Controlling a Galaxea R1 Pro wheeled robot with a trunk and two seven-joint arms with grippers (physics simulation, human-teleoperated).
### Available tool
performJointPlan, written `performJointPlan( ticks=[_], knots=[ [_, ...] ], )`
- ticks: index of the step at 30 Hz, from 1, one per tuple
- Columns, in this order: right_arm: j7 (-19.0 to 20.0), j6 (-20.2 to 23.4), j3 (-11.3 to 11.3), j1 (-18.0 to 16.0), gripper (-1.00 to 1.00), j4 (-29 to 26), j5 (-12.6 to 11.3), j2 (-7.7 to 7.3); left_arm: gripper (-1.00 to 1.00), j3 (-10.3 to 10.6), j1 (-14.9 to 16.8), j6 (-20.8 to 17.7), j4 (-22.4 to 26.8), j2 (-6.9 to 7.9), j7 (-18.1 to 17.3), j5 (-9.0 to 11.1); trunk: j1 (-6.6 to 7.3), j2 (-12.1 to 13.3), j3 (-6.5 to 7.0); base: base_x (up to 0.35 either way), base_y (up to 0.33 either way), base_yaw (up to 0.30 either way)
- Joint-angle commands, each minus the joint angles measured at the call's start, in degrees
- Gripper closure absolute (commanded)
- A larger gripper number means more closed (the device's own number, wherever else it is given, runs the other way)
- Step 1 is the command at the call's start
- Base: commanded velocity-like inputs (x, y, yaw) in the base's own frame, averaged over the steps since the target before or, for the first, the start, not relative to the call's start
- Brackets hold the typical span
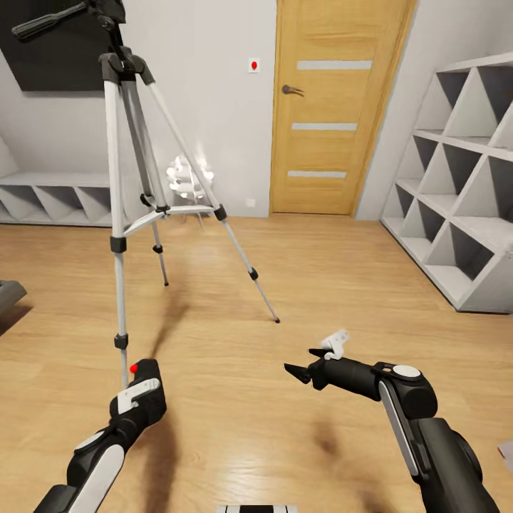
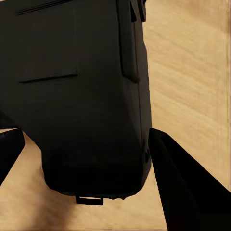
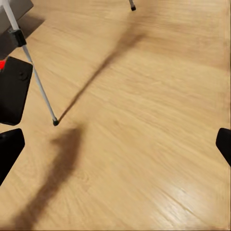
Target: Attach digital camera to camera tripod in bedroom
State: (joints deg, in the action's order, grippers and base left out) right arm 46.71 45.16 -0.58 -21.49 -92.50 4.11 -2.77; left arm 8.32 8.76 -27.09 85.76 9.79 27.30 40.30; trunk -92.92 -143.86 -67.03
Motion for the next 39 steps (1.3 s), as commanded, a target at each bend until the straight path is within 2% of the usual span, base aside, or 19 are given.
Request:
performJointPlan(
  ticks=[1,6,16,21,29,39],
  knots=[
    [0.4,0.2,0.0,-0.1,-1.0,0.0,0.5,-0.02,1.0,0.5,0.0,-0.1,0.1,0.08,0.4,0.4,0.04,0.0,0.18,-0.005,-0.003,-0.265],
    [0.4,0.2,0.5,-0.3,-1.0,0.0,0.5,-0.03,1.0,1.7,0.0,-0.5,0.0,0.13,0.1,0.4,0.16,0.1,1.29,-0.003,-0.002,-0.265],
    [0.4,0.3,0.7,-0.4,-1.0,0.0,0.5,-0.04,1.0,2.1,0.0,-1.0,-0.2,0.09,-0.2,0.5,0.42,0.2,3.5,0.0,0.0,-0.239],
    [0.4,0.4,0.8,-0.4,-1.0,0.0,0.5,-0.03,1.0,2.1,0.1,-1.1,-0.5,0.06,-0.3,0.5,0.55,0.3,4.61,0.0,0.0,-0.079],
    [0.4,4.9,0.8,-1.4,-1.0,0.0,0.5,-0.04,1.0,2.1,0.1,-1.1,-0.6,0.05,-0.3,0.5,0.76,0.4,6.36,0.0,0.0,-0.035],
    [0.4,5.5,0.9,-1.7,-1.0,0.0,0.5,-0.08,1.0,2.1,0.1,-1.2,-0.6,0.1,-0.4,0.5,1.02,0.5,8.44,0.0,0.0,-0.092]
  ],
)
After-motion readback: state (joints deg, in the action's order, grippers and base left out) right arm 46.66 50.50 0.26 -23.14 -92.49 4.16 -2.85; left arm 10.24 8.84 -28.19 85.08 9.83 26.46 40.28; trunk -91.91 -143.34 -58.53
